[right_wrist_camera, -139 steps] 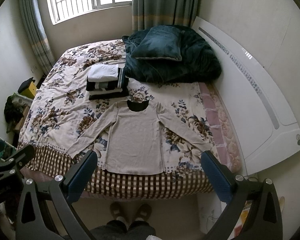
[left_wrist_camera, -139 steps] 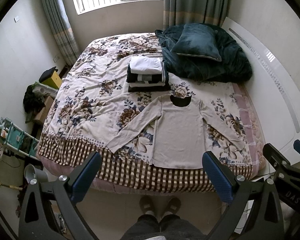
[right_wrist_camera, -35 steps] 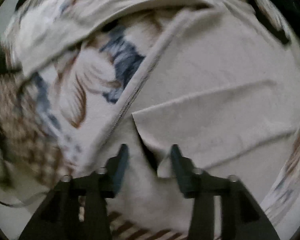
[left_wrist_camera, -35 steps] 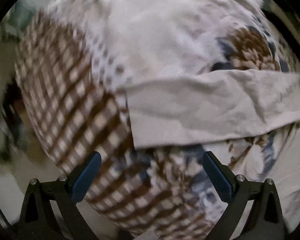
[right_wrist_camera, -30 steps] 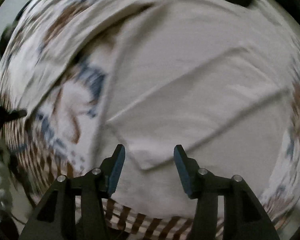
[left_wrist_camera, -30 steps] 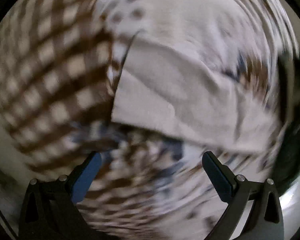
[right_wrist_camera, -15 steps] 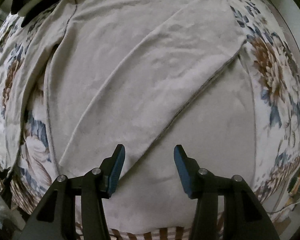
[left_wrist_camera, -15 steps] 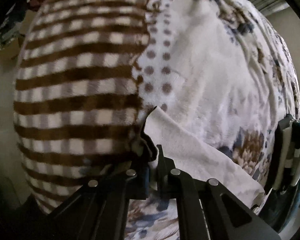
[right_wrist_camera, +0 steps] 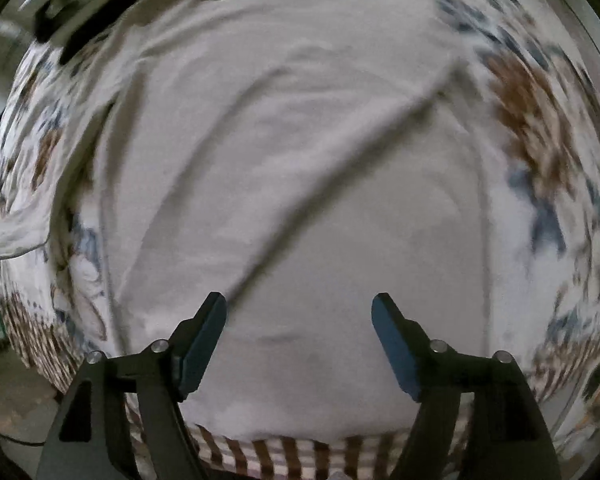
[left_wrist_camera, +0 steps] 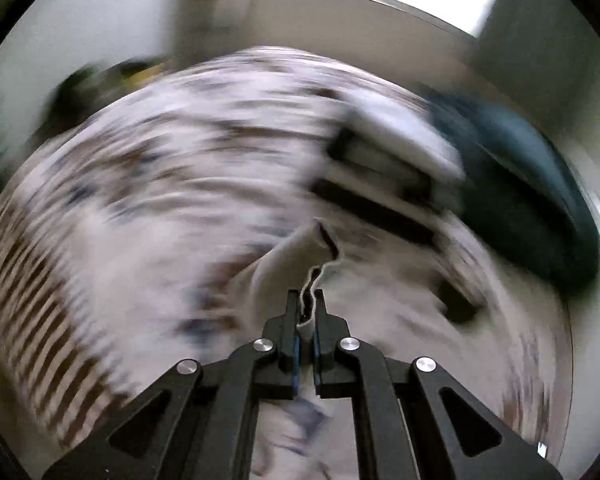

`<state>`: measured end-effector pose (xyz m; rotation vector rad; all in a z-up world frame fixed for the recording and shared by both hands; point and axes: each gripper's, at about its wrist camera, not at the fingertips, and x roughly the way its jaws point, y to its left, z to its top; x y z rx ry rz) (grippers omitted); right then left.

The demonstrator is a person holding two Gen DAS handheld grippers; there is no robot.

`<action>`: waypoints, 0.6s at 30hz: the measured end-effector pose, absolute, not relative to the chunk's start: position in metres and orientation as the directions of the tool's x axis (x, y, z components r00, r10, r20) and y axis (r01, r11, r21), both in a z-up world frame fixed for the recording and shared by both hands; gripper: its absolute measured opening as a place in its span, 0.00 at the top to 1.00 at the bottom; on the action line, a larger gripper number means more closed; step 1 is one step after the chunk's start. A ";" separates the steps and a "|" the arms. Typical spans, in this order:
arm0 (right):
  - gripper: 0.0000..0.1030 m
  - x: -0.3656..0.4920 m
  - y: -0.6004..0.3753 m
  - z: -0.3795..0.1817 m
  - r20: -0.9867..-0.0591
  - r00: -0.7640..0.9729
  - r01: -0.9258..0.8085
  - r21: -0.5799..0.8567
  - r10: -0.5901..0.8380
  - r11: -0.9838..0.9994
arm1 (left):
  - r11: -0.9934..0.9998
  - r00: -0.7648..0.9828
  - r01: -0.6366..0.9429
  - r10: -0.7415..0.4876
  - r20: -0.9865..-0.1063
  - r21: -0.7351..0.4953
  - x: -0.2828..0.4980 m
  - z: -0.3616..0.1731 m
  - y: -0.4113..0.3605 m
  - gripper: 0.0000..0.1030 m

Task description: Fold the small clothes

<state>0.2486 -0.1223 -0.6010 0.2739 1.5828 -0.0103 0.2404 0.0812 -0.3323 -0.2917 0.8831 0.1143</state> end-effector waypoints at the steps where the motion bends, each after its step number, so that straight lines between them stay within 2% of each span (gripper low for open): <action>1: 0.25 0.245 -0.135 -0.597 -0.985 -0.008 0.209 0.166 0.171 0.964 | 0.976 0.627 -0.100 -0.088 -0.774 -0.192 0.240 -0.333 0.047 0.98; 4: 0.25 0.224 -0.202 -0.601 -0.986 -0.007 0.298 0.160 0.169 0.941 | 0.971 0.544 0.181 -0.231 -0.807 -0.156 0.222 -0.350 -0.038 0.98; 9: 0.25 0.206 -0.283 -0.597 -0.993 -0.025 0.375 0.098 0.116 0.922 | 0.873 0.348 0.467 -0.330 -0.878 -0.143 0.171 -0.401 -0.136 0.98; 14: 0.25 0.168 -0.367 -0.599 -0.995 -0.043 0.421 0.063 0.089 0.905 | 0.800 0.255 0.589 -0.322 -0.912 -0.117 0.129 -0.435 -0.184 0.97; 18: 0.25 0.151 -0.391 -0.605 -0.995 -0.042 0.432 0.066 0.093 0.900 | 0.763 0.224 0.637 -0.317 -0.922 -0.107 0.106 -0.449 -0.202 0.97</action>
